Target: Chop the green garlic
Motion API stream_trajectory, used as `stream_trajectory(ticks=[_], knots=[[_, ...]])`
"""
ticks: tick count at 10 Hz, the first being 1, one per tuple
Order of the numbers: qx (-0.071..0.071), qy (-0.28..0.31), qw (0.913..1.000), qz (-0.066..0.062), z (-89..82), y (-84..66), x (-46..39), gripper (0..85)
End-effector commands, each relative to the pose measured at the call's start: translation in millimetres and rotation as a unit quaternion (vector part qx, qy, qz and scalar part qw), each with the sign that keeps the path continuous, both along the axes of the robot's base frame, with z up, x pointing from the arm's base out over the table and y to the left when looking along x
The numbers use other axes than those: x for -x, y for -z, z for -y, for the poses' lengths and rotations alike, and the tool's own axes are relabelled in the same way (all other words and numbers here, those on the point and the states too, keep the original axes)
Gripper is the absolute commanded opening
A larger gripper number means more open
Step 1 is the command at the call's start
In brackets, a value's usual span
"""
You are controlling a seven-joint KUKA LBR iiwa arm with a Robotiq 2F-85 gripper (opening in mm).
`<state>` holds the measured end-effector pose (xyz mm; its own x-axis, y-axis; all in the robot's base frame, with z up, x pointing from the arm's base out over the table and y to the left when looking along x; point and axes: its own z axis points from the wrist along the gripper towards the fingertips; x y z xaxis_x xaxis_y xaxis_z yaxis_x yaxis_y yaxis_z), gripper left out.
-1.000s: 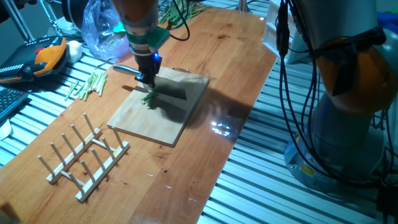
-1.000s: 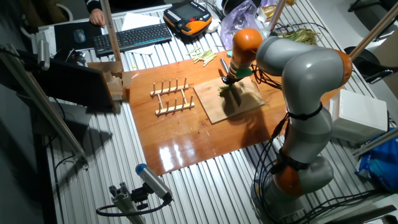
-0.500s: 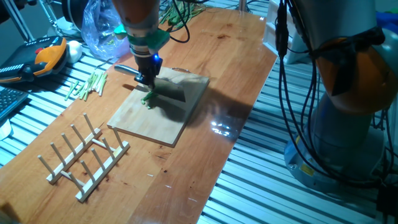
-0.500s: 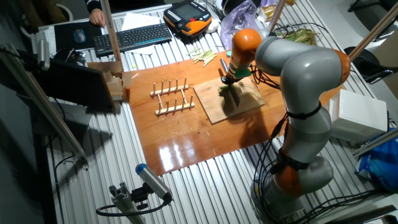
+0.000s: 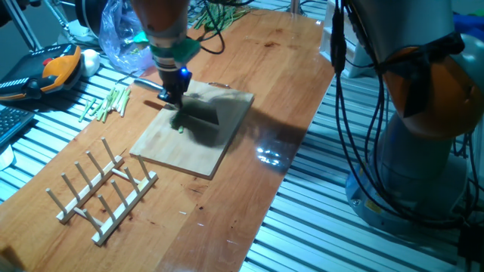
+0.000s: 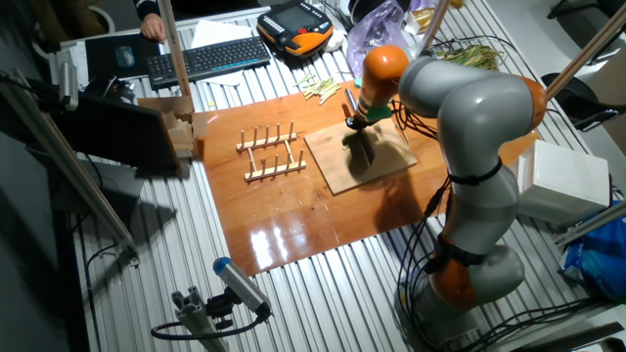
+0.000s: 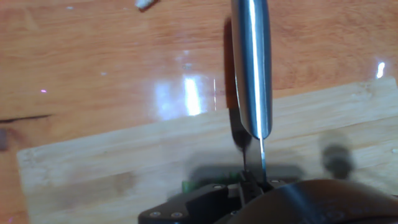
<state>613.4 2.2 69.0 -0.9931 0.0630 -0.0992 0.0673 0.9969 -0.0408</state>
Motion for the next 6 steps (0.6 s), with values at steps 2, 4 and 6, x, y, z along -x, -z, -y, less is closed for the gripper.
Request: stream_trajectory(ticks=[2, 4, 6], knots=[[0.003, -0.002, 1.0, -0.007, 4.7, -14.1, 2.5, 0.0], [0.0, -0.003, 0.9999, -0.011, 9.5, -17.1, 16.3, 0.0], [-0.004, 0.001, 1.0, -0.004, 10.2, -8.5, 18.4, 0.0]])
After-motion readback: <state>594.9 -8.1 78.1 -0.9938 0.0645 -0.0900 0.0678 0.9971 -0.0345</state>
